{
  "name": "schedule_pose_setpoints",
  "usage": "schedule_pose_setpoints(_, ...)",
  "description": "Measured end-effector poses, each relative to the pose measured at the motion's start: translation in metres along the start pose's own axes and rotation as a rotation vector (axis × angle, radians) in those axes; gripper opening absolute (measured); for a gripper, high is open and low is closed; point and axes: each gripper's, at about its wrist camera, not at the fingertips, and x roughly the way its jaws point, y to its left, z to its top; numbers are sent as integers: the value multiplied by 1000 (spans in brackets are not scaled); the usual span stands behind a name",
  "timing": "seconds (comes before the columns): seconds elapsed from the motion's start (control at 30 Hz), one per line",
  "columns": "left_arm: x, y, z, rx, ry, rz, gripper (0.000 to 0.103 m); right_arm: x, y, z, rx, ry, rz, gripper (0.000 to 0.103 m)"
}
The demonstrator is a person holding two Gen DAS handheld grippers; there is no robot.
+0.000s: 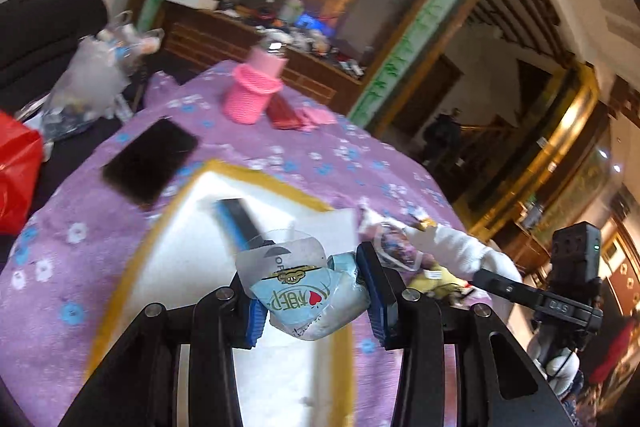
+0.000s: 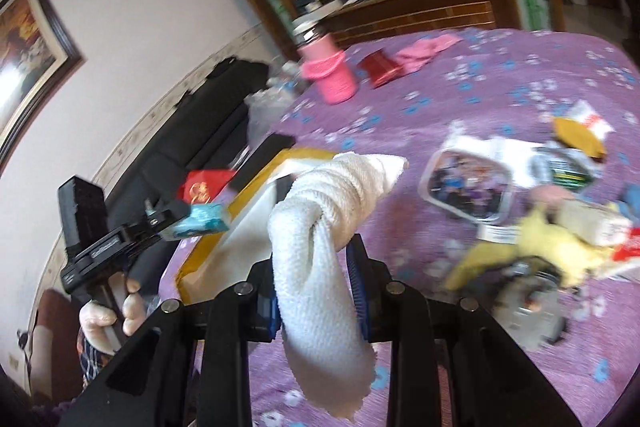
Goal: Organize soft objects
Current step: 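Carry the towel and blue packet into the foam box and open both tools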
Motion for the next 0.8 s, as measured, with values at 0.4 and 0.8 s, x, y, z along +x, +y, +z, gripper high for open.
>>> schedule_pose_setpoints(0.4, 44, 50, -4, -55, 146, 133, 51, 108, 56, 10, -87, 169, 34, 27)
schedule_pose_setpoints(0.8, 48, 45, -11, 7, 154, 280, 77, 186, 57, 37, -75, 186, -102, 47)
